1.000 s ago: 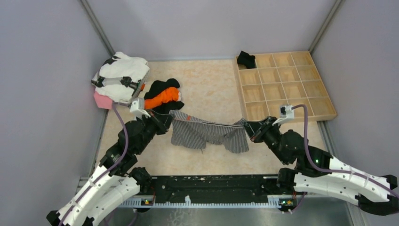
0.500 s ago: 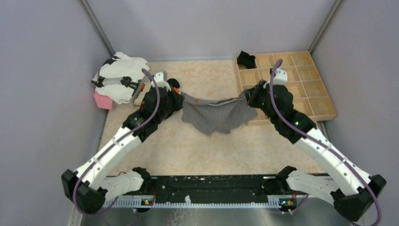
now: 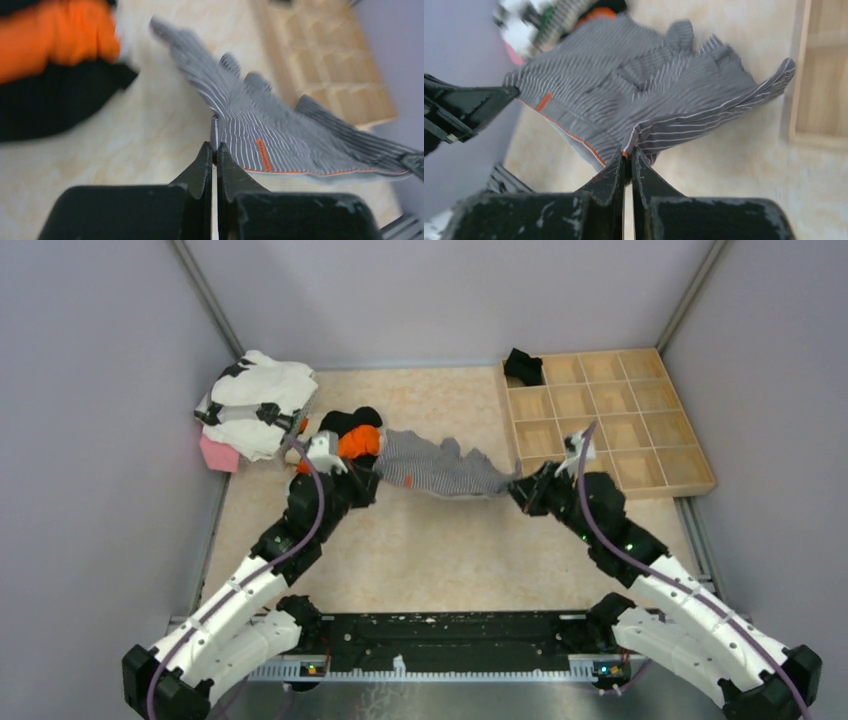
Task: Roll the underwear
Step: Flatten out the underwear at the center of the board.
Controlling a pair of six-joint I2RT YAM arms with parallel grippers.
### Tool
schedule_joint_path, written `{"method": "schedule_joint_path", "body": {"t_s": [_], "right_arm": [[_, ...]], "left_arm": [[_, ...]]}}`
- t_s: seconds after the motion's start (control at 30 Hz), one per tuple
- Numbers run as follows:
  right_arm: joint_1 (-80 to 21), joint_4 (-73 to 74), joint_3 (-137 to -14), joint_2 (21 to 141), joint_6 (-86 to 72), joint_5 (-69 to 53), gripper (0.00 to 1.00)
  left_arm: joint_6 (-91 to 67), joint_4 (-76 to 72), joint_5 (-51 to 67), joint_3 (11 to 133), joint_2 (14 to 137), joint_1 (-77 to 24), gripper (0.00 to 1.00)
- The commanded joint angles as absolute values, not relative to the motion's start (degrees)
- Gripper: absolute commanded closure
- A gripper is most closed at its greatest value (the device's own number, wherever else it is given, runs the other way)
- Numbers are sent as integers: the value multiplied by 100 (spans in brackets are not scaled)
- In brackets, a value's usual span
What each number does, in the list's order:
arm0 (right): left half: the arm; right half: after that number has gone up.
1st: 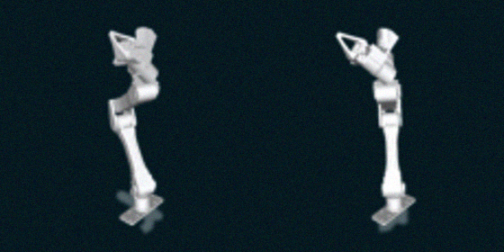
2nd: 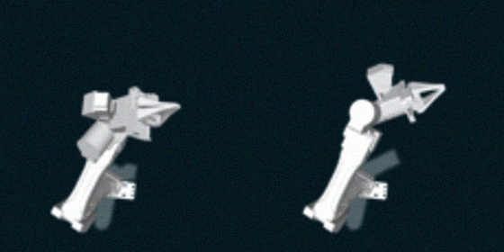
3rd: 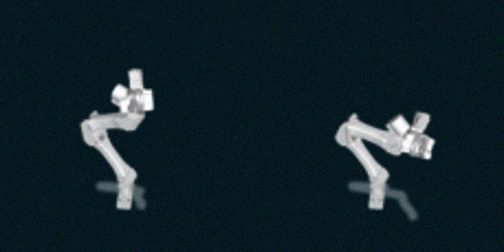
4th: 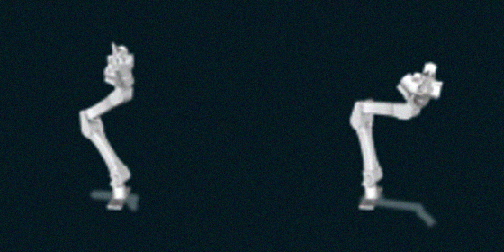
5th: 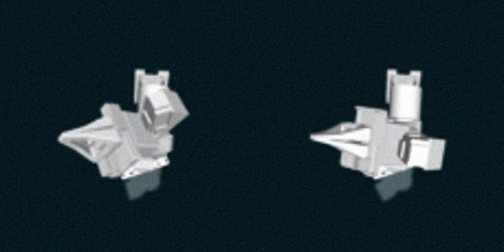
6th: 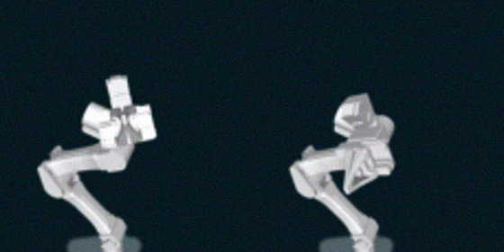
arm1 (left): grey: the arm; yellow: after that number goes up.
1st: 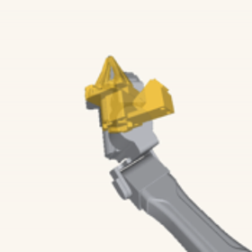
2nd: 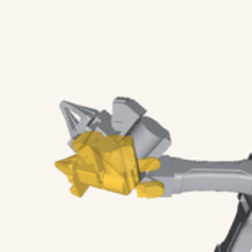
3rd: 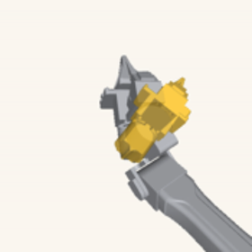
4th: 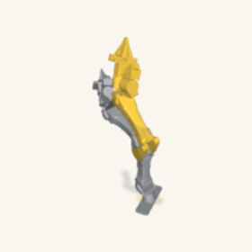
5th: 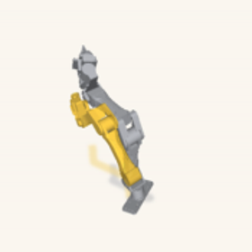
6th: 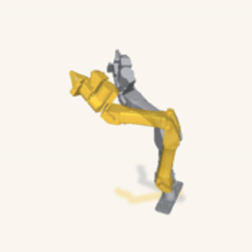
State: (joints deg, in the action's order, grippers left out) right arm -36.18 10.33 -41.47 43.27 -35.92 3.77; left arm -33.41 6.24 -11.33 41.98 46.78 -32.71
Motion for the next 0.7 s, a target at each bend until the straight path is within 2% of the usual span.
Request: {"method": "schedule_joint_path", "body": {"t_s": [0.0,0.1,0.23,0.5,0.6,0.67], "right_arm": [[-3599,101,-2329,4103,-4515,-269,100],[-3599,-299,-1432,4063,-4705,-210,100],[-3622,-329,-1048,3958,-4906,-515,100],[-3661,974,-1165,3264,-5262,-481,99],[-3664,1594,-1263,3254,-5375,-689,91],[-3665,2033,-1352,3228,-5396,-717,90]], "left_arm": [[-4160,131,-712,2320,4381,-3256,100],[-4646,-408,-304,1333,4250,-3260,100],[-5038,-430,-177,787,4088,-3261,100],[-5108,782,-506,870,3515,-3265,100],[-5188,1242,-671,955,3428,-3266,100],[-5274,1640,-900,1032,3369,-3261,100]]}}
